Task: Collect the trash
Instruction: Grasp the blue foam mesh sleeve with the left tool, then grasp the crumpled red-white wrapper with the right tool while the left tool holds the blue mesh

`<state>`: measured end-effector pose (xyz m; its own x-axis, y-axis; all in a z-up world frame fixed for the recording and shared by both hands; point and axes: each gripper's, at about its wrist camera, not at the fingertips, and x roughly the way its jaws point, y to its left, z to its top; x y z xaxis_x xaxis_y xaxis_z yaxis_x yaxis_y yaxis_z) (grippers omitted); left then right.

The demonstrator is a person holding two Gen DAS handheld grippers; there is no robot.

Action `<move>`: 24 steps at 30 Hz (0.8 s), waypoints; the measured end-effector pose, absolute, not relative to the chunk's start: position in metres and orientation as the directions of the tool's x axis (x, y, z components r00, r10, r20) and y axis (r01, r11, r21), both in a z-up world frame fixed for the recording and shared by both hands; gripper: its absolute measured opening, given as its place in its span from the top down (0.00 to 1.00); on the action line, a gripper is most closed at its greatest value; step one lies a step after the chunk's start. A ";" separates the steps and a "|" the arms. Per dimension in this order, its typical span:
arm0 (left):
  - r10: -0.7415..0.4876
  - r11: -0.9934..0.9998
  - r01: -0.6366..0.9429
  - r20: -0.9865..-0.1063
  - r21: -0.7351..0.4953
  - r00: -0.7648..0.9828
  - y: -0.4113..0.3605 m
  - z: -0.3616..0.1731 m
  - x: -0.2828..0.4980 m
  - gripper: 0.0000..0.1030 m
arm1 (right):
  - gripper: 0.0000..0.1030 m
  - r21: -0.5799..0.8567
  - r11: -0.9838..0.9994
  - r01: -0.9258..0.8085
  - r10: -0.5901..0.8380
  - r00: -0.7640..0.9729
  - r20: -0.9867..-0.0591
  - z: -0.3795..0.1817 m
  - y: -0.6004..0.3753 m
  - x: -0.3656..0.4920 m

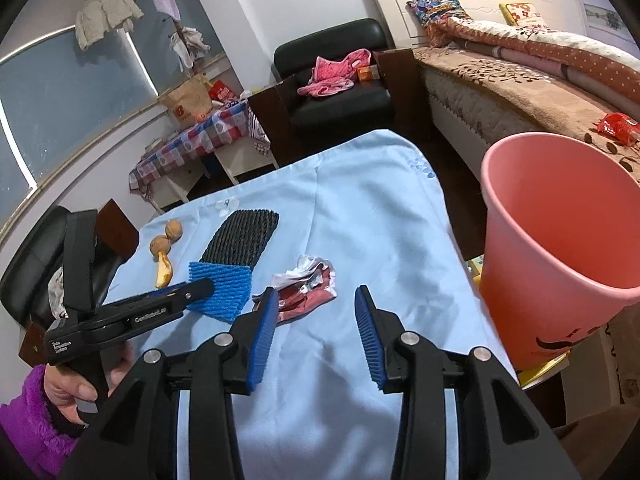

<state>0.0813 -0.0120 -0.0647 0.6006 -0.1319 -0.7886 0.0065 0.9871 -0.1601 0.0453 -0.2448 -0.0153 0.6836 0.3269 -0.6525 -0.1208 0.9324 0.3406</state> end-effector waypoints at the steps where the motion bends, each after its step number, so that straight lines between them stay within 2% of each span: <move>1: -0.129 0.988 0.012 -0.787 -0.153 0.603 -0.013 -0.065 0.082 0.54 | 0.61 0.341 0.932 -0.123 0.329 0.680 -0.655 -0.016 -0.243 0.046; 7: -0.116 0.992 0.034 -0.786 -0.121 0.608 -0.029 -0.065 0.078 0.56 | 0.61 0.340 0.932 -0.125 0.334 0.658 -0.675 -0.021 -0.238 0.050; 9: -0.157 0.987 0.074 -0.790 -0.142 0.593 -0.037 -0.065 0.075 0.67 | 0.61 0.342 0.932 -0.119 0.333 0.651 -0.682 -0.024 -0.238 0.051; 11: -0.177 0.984 0.097 -0.790 -0.149 0.587 -0.045 -0.064 0.071 0.72 | 0.61 0.347 0.932 -0.110 0.332 0.644 -0.689 -0.026 -0.239 0.053; 12: -0.177 0.984 0.105 -0.789 -0.142 0.589 -0.049 -0.064 0.069 0.82 | 0.61 0.350 0.931 -0.104 0.332 0.640 -0.693 -0.027 -0.239 0.053; 13: -0.177 0.984 0.110 -0.787 -0.139 0.591 -0.052 -0.063 0.068 0.88 | 0.61 0.354 0.930 -0.099 0.333 0.637 -0.696 -0.027 -0.239 0.054; 15: -0.189 0.982 0.112 -0.781 -0.152 0.595 -0.050 -0.060 0.064 0.93 | 0.61 0.358 0.929 -0.093 0.333 0.634 -0.698 -0.028 -0.240 0.055; 19: -0.205 0.977 0.087 -0.762 -0.193 0.614 -0.035 -0.050 0.057 0.95 | 0.60 0.356 0.931 -0.078 0.323 0.633 -0.704 -0.029 -0.240 0.055; 24: -0.219 0.971 0.067 -0.730 -0.231 0.647 -0.015 -0.035 0.045 0.96 | 0.54 0.358 0.931 -0.071 0.321 0.626 -0.710 -0.031 -0.236 0.057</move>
<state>0.0452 -0.0152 -0.0353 0.6472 -0.2188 -0.7303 0.0671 0.9706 -0.2313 0.0565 -0.2356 -0.0311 0.6262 0.3213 -0.7104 -0.0712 0.9309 0.3582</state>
